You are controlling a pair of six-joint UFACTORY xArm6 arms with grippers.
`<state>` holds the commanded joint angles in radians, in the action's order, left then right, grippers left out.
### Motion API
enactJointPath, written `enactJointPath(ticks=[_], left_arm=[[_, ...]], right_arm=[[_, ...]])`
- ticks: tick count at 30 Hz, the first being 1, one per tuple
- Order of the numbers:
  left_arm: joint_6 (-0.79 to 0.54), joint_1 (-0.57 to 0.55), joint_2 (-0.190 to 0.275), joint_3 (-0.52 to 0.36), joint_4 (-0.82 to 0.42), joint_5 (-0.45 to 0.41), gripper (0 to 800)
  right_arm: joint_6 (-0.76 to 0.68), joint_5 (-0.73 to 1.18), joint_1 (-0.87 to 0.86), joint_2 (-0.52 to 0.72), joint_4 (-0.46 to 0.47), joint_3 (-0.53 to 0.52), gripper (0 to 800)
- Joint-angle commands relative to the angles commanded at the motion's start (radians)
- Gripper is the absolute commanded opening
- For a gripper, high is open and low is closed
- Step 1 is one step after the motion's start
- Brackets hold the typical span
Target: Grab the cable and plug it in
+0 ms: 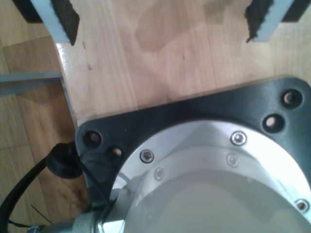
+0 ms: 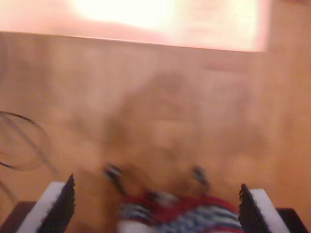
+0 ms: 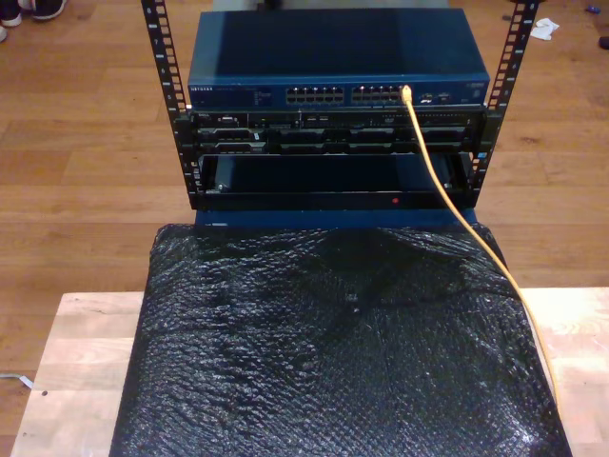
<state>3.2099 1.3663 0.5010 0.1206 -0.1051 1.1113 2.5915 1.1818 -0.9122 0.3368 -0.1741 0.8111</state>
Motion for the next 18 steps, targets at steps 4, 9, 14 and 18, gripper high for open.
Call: enactJointPath(ticks=[4, 9, 14, 18], left_arm=[[0.0, 0.0, 0.0, 0.0, 0.0, 0.0, 800], [0.0, 0.0, 0.0, 0.0, 0.0, 0.002, 800], [0.0, 0.0, 0.0, 0.0, 0.0, 0.002, 800], [0.0, 0.0, 0.0, 0.0, 0.0, 0.0, 800]], right_arm=[[0.106, 0.077, -0.133, 0.048, 0.025, -0.044, 800], [0.265, 0.089, -0.27, 0.143, 0.097, -0.16, 800], [0.43, 0.089, -0.416, 0.256, 0.12, -0.296, 800], [0.534, 0.087, -0.519, 0.345, 0.118, -0.414, 800]])
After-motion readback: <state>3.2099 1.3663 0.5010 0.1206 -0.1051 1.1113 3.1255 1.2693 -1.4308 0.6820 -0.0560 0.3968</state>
